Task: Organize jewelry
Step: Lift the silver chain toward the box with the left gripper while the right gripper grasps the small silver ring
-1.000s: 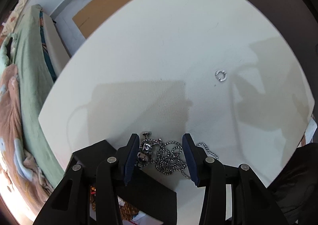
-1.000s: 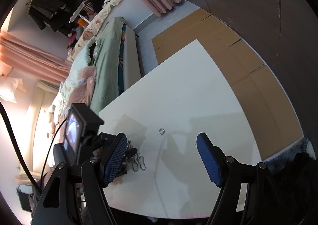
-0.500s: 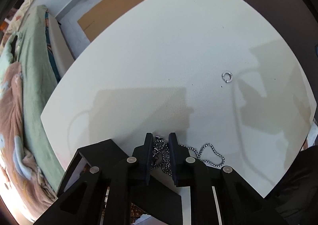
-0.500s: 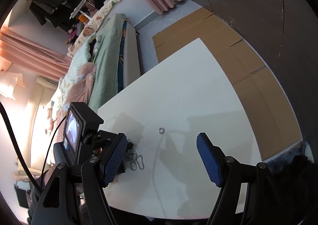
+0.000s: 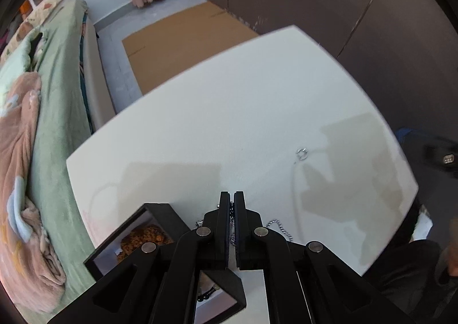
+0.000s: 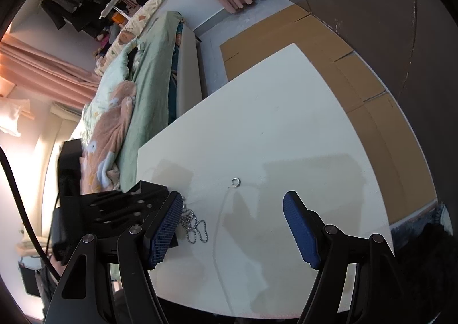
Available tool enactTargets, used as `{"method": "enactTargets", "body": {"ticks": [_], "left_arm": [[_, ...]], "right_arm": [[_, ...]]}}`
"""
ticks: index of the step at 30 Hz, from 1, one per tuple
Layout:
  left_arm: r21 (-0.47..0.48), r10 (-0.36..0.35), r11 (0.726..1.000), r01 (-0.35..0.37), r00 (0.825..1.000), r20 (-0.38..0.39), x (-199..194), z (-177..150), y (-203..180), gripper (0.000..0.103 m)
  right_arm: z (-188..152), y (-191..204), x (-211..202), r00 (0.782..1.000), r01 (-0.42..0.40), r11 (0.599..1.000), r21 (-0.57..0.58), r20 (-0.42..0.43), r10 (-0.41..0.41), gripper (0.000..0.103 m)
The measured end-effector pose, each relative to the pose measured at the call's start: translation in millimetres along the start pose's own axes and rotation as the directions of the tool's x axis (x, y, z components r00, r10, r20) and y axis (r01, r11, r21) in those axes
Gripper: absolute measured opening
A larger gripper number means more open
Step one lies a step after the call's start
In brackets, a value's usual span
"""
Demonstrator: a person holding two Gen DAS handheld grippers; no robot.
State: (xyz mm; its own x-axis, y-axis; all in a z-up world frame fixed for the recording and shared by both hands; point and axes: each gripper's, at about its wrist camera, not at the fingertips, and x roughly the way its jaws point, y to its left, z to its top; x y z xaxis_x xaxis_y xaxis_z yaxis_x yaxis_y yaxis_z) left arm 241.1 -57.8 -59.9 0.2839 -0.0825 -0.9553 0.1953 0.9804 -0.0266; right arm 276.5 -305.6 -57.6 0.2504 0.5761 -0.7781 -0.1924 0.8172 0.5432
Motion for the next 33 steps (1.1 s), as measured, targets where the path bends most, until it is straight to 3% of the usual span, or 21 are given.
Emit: {"method": "enactTargets", "body": {"ticks": [9, 12, 14, 16, 21, 26, 33], "left_arm": [[-0.102, -0.062, 0.991, 0.081, 0.982, 0.179, -50, -2, 26, 0.002], [-0.131, -0.074, 0.986, 0.104, 0.974, 0.213, -63, -2, 37, 0.002], [-0.146, -0.076, 0.983, 0.112, 0.970, 0.233, -70, -2, 42, 0.002], [-0.155, -0.078, 0.981, 0.120, 0.965, 0.250, -78, -4, 47, 0.002], [-0.149, -0.089, 0.979, 0.138, 0.951, 0.295, -98, -7, 54, 0.002], [-0.141, -0.092, 0.979, 0.147, 0.937, 0.336, -114, -8, 59, 0.002], [-0.142, -0.087, 0.979, 0.149, 0.923, 0.374, -134, -8, 66, 0.002]], "right_arm": [[1, 5, 24, 1.000, 0.026, 1.000, -0.012, -0.018, -0.026, 0.073], [3, 11, 36, 0.999, 0.034, 0.998, -0.044, -0.038, -0.036, 0.057], [3, 17, 47, 0.997, 0.034, 0.997, -0.068, -0.066, -0.038, 0.041], [3, 21, 58, 0.994, 0.065, 0.993, -0.102, -0.082, -0.074, 0.035], [3, 31, 79, 0.985, 0.124, 0.979, -0.161, -0.103, -0.142, 0.028], [1, 40, 91, 0.960, 0.248, 0.941, -0.231, -0.071, -0.271, 0.027], [3, 46, 104, 0.939, 0.307, 0.908, -0.284, -0.067, -0.338, 0.020]]}}
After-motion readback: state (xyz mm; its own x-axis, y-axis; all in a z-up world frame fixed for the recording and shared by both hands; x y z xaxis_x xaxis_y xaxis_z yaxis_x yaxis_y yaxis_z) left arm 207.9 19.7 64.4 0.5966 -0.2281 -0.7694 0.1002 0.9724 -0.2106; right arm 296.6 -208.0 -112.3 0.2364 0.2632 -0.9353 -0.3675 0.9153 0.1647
